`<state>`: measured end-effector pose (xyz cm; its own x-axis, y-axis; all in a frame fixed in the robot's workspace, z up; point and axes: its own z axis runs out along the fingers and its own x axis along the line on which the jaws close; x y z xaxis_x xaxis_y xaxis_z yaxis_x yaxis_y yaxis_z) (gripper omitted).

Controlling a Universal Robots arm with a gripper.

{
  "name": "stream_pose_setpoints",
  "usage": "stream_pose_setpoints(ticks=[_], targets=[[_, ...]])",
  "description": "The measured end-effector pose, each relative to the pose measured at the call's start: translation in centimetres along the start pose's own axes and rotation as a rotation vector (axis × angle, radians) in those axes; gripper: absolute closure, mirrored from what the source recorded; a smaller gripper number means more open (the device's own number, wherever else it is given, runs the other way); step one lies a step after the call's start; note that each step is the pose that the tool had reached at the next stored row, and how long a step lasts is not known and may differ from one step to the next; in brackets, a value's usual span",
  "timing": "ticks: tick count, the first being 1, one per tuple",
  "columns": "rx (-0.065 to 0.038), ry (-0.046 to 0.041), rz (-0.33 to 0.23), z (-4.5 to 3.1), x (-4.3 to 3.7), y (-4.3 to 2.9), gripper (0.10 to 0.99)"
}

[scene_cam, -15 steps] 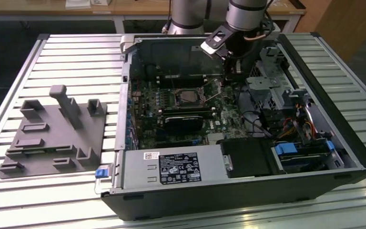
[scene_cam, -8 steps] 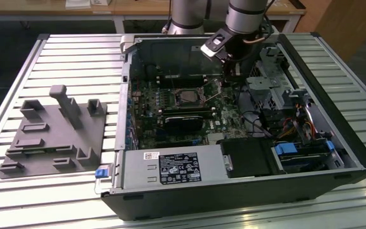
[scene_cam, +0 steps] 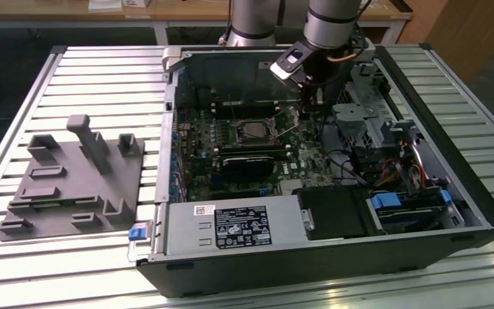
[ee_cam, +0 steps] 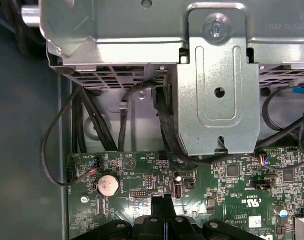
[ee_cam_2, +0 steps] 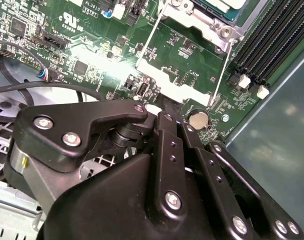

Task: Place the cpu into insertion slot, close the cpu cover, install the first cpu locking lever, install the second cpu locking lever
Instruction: 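Close the cpu cover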

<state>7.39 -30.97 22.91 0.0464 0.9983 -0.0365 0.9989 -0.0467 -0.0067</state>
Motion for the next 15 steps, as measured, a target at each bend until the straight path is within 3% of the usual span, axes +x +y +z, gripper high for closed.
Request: stream_pose_setpoints(ticks=[8, 10, 12, 15], targets=[[0.003, 0.0002, 0.000, 0.02, 0.00, -0.04, 0.980], [0.020, -0.0005, -0.001, 0.04, 0.01, -0.02, 0.980], [0.045, -0.0017, -0.002, 0.05, 0.01, 0.02, 0.980], [0.091, -0.0043, -0.003, 0.08, 0.01, 0.12, 0.980]])
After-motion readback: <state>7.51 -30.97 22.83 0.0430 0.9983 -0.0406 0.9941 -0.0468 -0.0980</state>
